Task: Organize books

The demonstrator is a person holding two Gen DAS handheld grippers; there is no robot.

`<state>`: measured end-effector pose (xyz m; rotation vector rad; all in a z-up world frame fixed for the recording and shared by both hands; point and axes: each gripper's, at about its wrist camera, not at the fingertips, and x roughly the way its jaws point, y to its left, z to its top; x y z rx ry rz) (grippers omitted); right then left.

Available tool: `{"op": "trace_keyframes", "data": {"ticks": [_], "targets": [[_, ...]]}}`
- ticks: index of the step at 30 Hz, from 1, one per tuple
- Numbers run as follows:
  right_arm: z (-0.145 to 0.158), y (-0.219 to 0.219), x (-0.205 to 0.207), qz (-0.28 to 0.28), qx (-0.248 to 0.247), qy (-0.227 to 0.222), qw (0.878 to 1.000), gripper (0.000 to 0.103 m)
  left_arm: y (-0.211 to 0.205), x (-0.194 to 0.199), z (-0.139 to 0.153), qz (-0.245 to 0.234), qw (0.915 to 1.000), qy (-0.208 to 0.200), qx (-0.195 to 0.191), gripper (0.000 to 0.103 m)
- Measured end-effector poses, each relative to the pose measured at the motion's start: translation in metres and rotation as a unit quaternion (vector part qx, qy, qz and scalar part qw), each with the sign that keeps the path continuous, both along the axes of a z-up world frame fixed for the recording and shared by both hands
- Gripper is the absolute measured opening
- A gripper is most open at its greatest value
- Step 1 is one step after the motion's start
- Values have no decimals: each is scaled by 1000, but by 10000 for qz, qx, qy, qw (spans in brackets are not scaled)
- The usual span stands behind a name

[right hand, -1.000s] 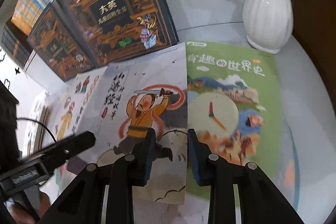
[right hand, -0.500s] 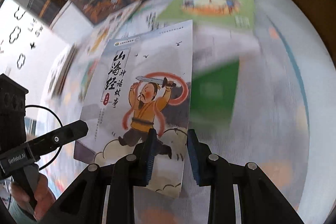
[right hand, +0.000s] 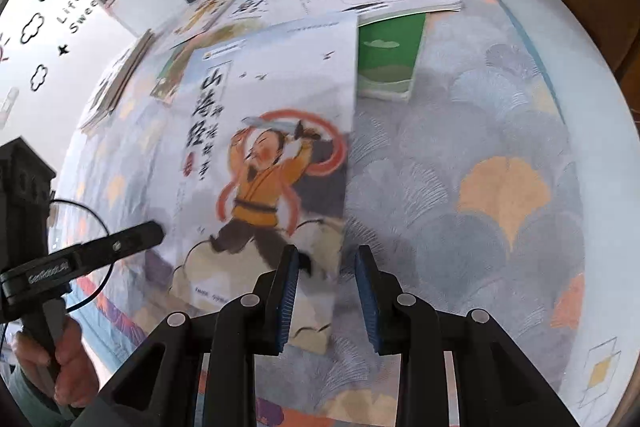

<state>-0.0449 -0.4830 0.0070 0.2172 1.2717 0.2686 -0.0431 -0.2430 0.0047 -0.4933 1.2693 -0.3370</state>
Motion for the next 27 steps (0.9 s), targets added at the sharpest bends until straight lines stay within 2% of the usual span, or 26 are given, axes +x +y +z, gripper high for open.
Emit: {"op": "trace_keyframes", "data": {"ticks": [2, 6, 12, 15, 16, 17, 20, 21, 23, 26, 27], "targets": [[-1, 4, -4, 71, 30, -37, 10000, 29, 1, 2, -1, 28, 10000, -27, -23, 32], [0, 9, -8, 278, -208, -123, 9993, 29, 3, 1, 0, 100, 9998, -69, -143, 33], [-2, 8, -1, 306, -150, 154, 9993, 30, 5, -4, -1, 193, 9995, -147, -179, 35], [-2, 11, 0, 302, -135, 144, 9993, 31, 8, -5, 1, 269, 9990, -158, -315, 34], [-2, 12, 1, 302, -158, 132, 9993, 31, 9, -6, 7, 270, 9983, -253, -447, 34], [-2, 10, -1, 289, -150, 125, 9994, 31, 13, -9, 15, 273, 9960, -417, -743, 34], [-4, 5, -4, 157, 55, 143, 9998, 31, 24, -11, 34, 353, 9800, -621, -1858, 34], [-4, 2, -4, 108, 136, 149, 9997, 31, 23, -10, 36, 348, 9760, -626, -2054, 34], [-5, 0, -5, 21, 234, 158, 9996, 31, 18, -5, 35, 360, 9790, -599, -1913, 34], [-5, 0, -7, -63, 274, 123, 9995, 31, 12, 2, 28, 421, 9898, -542, -1252, 34], [-5, 0, -7, -71, 280, 99, 9995, 31, 12, 4, 24, 426, 9905, -489, -1210, 34]]}}
